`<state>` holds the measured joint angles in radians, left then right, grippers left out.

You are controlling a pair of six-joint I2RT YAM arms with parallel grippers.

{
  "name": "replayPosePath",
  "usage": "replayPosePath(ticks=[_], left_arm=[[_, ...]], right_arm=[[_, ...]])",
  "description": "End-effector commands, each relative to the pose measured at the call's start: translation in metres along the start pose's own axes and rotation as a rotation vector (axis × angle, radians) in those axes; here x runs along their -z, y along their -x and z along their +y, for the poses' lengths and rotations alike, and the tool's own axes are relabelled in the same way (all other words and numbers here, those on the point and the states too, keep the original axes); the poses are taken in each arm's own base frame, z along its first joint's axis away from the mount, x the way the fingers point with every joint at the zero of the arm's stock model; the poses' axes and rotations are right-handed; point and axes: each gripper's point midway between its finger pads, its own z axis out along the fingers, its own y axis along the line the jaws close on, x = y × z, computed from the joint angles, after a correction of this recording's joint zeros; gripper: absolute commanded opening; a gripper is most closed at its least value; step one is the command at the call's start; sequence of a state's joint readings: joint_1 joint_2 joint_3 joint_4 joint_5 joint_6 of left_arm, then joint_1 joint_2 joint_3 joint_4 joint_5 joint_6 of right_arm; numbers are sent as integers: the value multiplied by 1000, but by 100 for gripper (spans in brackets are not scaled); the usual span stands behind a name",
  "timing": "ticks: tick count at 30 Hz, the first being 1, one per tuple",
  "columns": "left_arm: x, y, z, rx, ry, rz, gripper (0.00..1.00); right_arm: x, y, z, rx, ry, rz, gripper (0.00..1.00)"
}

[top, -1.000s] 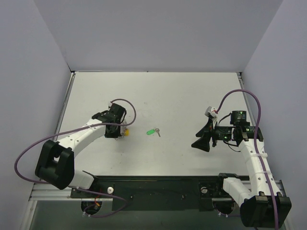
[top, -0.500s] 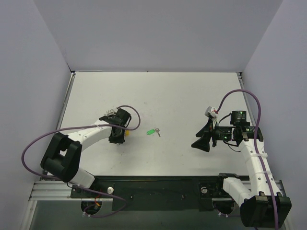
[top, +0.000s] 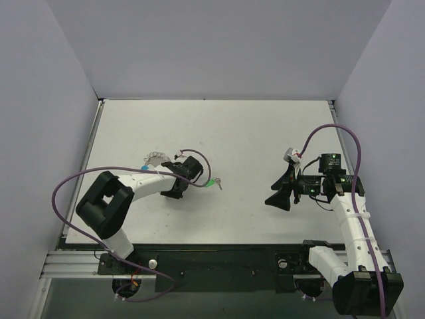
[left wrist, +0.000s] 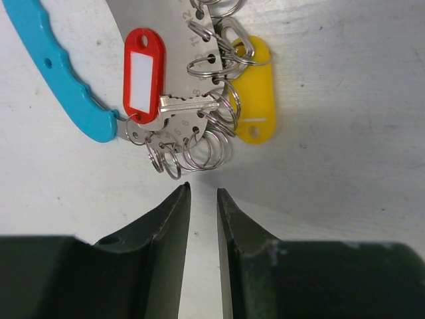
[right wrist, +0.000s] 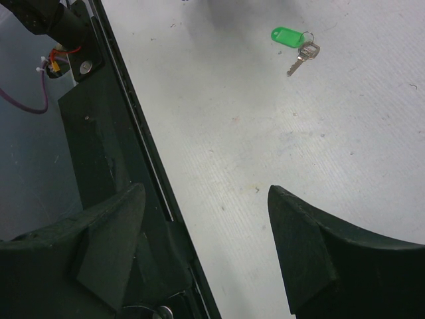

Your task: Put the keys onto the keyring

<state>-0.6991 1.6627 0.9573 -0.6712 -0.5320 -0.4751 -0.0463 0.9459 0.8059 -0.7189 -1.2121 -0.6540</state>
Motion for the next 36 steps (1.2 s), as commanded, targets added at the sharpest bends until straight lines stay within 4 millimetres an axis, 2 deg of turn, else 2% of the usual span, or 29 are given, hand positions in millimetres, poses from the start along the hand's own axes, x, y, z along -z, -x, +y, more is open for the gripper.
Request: replayPosePath(ticks=[1,10,36], left_arm=[[4,15,14,-4,139,-61,33],[4,21,12,-32,191,-91,35],[-13,19,10,-98,249,-32,32]], right_arm=[[2,8,7,19,25,-28,70],[2,8,6,18,24,-27,70],[3,8,8,20,23,-25,70]])
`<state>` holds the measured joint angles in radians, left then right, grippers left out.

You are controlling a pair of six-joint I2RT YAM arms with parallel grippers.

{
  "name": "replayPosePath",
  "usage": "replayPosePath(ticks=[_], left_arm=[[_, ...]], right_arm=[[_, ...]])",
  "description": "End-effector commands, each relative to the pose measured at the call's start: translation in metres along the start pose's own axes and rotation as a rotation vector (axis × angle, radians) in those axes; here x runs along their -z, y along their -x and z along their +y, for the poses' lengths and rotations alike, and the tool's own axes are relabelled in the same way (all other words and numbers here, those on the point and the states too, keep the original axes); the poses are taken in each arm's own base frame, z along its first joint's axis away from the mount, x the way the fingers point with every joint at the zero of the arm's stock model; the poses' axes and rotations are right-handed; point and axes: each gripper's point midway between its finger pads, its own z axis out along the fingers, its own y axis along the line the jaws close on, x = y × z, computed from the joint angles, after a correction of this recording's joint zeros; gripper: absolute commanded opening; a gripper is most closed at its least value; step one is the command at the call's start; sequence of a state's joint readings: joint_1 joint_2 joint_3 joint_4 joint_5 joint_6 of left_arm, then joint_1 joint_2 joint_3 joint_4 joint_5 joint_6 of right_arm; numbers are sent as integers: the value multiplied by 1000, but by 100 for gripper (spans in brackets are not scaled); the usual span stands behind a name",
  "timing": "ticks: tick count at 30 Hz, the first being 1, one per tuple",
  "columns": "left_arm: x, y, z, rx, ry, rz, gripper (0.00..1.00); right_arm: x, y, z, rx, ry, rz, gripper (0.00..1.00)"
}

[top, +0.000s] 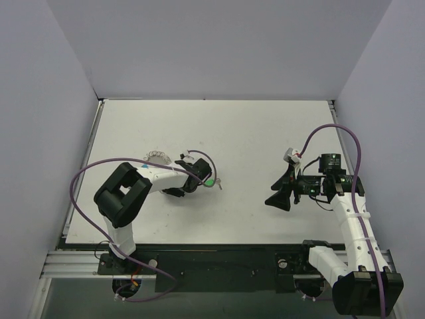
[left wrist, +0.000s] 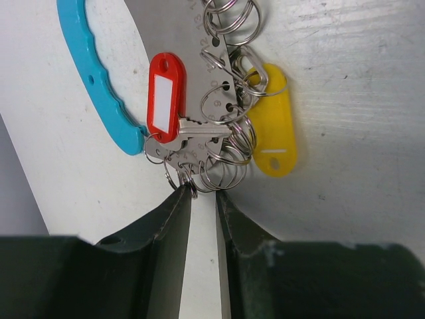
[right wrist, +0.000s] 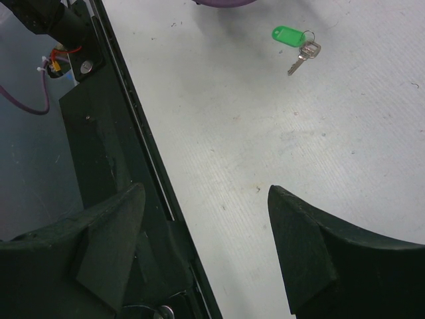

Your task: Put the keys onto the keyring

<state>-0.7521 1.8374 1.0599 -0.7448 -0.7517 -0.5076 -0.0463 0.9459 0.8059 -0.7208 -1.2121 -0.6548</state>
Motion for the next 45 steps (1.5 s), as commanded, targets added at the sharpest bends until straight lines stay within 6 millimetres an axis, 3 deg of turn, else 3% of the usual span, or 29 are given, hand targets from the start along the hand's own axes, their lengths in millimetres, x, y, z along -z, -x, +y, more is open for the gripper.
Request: replayPosePath(ticks=[1,15,21,35,40,45], left_arm=[[0,8,3,3,24,-8,31],[2,17,15,12,72,-41,31],[-3,11,15,4,68,-21,31],[-4,12,20,24,57,-28,11],[-5,12,25,34,63,-27,14],[-8,11,27,36,64,-17,28]], right_arm=[[3,9,7,22,22,-26,70],[3,8,9,28,28,-24,70],[3,8,9,28,27,-23,70],[3,8,9,28,29,-25,70],[3,8,10,25,32,-26,70],[3,8,10,24,33,-25,70]])
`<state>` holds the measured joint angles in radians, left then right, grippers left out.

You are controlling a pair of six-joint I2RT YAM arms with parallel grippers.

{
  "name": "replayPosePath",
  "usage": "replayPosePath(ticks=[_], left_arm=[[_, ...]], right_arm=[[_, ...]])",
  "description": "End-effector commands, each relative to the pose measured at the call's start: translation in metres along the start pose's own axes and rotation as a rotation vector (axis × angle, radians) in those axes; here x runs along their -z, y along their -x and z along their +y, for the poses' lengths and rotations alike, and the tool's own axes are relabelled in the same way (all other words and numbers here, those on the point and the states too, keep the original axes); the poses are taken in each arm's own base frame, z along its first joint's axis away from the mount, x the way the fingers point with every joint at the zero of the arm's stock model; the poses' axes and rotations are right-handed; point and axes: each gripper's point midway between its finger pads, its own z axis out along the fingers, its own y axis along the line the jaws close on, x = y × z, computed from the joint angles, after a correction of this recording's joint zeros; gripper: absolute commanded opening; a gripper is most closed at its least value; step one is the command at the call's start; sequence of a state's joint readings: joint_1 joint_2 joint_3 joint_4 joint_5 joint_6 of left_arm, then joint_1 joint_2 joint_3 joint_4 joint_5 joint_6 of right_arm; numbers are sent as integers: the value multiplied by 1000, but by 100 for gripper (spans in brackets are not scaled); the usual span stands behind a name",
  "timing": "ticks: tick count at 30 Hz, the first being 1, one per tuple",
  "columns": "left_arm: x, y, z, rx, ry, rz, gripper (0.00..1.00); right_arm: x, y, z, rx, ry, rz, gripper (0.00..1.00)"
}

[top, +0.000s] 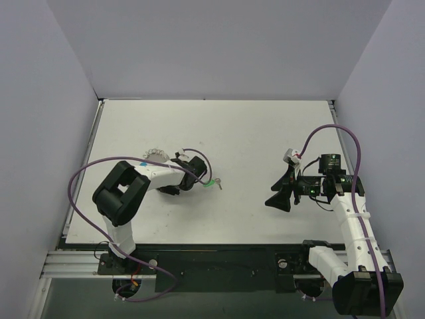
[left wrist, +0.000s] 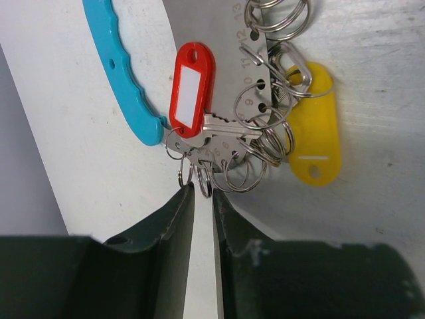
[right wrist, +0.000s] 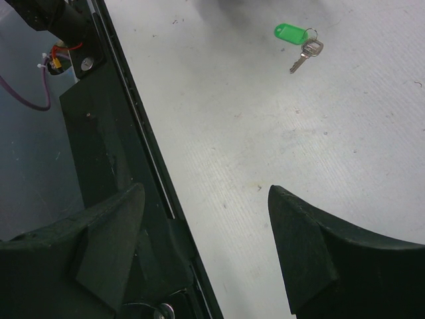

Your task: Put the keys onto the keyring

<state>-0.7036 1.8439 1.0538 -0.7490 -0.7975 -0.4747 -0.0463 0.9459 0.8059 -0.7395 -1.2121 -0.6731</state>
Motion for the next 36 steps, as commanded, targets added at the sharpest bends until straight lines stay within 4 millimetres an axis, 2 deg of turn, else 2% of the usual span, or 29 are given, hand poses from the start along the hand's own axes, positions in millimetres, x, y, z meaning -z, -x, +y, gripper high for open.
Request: replayPosePath(ticks=[1,10,14,16,21,23,30,36], left_arm=[[2,10,7,44,1,-32,28],[-1,13,8,40,-2,-31,27],[-3,12,9,37,-4,-27,24],[-3,10,9,37,-9,-22,20],[-2,11,12,38,-22,-22,2],[1,13,16,39,-25,-30,0],[24,29,41,76,-51,-85,0],[45,43,80,161,-119,-120,0]], right_arm=[[3,10,8,22,26,-31,70],[3,10,9,21,30,-32,70],[3,11,9,24,29,-34,70],[3,10,8,20,28,-34,70],[4,11,10,24,32,-36,70],[4,11,10,25,29,-35,71],[4,11,11,28,32,-35,71],[4,11,12,34,36,-35,71]])
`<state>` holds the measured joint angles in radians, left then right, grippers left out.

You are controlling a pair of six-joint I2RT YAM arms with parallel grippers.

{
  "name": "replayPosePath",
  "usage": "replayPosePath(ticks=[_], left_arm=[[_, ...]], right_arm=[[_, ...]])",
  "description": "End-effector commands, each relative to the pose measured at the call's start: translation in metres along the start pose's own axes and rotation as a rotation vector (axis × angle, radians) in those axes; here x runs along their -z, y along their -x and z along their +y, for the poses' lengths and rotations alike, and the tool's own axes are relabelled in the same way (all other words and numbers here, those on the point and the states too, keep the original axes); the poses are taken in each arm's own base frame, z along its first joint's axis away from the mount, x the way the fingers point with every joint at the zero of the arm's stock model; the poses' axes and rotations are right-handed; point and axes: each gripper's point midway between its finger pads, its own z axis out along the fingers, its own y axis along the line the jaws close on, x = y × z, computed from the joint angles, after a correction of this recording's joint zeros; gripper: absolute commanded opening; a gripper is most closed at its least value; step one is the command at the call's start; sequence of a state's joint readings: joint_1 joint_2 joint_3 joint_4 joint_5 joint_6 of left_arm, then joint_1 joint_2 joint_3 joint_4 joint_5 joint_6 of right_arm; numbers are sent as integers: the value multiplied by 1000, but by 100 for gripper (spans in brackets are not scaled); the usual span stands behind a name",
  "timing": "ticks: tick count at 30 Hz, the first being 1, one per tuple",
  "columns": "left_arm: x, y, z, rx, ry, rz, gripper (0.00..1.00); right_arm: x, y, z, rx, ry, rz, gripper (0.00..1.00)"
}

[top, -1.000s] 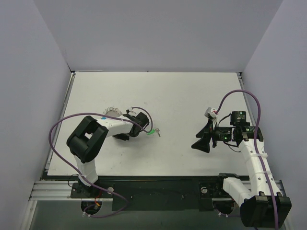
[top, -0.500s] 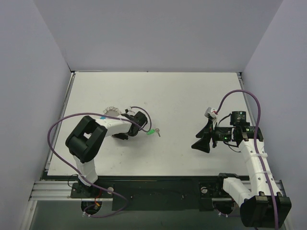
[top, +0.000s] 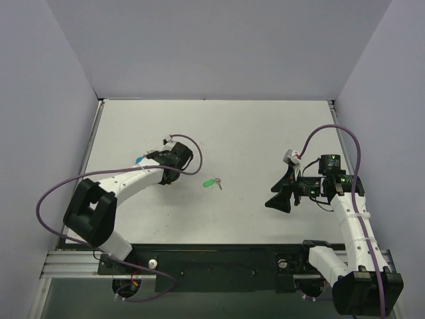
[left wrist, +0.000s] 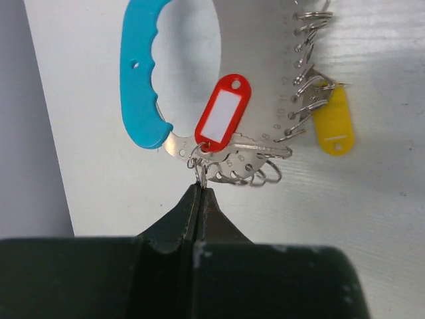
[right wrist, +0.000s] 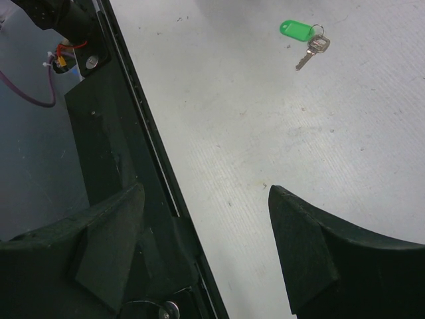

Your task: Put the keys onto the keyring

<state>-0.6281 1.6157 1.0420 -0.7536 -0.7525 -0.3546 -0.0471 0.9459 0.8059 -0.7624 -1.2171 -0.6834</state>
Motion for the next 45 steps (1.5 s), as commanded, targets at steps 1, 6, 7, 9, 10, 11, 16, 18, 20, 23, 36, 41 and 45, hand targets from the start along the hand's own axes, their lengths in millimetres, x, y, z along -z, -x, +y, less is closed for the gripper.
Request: replayPosePath(ticks=[1,6,7,9,10,11,16,18,20,23,36,41,45], left_arm=[[28,28,36,114,-77,-69,0],[50,45,56,275,-265,-135,0],[61,51,58,296,-315,-168,0],[73,58,68,314,-344,-213,0],[76,60,71,310,-348,-228,0],[83,63,76,310,-357,-247,0],[107,69,81,227,-430,-329,0],[122,72,82,189,-484,-400,0],[136,72,80,145,-544,-458,0],[157,71,74,83,-640,-521,0],[228,52,40,-117,-974,-742,0],[253,41,27,-218,-1060,-787,0],[285,31,6,-292,-1176,-866,0]], right_arm=[[4,13,9,42,27,-39,71],[4,13,9,42,29,-38,71],[4,12,9,42,30,-38,71],[4,12,10,42,31,-39,71],[4,12,10,42,31,-39,71],[3,12,10,43,33,-38,71],[3,11,10,51,33,-36,71],[3,9,8,53,29,-26,71],[2,7,8,59,30,-16,71],[1,5,9,73,36,0,71],[5,19,52,389,216,265,71],[3,51,77,525,336,351,71],[-5,67,98,588,414,363,71]])
